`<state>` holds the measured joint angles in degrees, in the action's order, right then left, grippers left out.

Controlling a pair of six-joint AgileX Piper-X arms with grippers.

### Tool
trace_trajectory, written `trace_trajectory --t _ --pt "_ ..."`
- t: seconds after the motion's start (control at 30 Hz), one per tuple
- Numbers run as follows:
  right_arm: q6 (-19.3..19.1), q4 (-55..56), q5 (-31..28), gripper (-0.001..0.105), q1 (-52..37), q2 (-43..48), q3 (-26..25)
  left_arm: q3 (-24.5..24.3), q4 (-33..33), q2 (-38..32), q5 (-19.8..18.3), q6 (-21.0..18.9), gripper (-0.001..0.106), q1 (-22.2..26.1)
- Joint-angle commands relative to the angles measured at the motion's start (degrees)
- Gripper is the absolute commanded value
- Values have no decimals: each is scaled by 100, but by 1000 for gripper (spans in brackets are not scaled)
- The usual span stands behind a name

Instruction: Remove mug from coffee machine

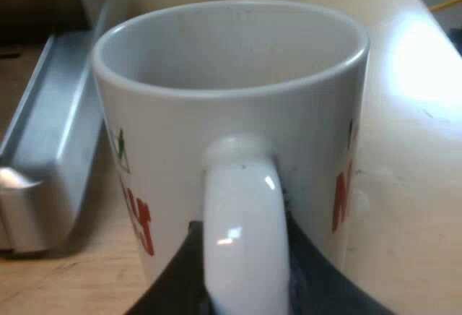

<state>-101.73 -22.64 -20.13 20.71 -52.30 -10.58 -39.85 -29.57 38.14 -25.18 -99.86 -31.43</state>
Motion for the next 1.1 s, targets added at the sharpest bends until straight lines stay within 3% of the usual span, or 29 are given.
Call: trace_trajectory --t 0.03,0.7,1.1 --pt "-335 -843 507 1 -286 -263 -58 -39 89 1 -33 18 83 -21" --pt "-348 -3732 438 1 -455 -3084 -88 -39 79 1 -33 18 83 -21" --pt "-367 -4190 360 4 -455 -4297 -825 -39 -80 1 -33 -44 83 -21"
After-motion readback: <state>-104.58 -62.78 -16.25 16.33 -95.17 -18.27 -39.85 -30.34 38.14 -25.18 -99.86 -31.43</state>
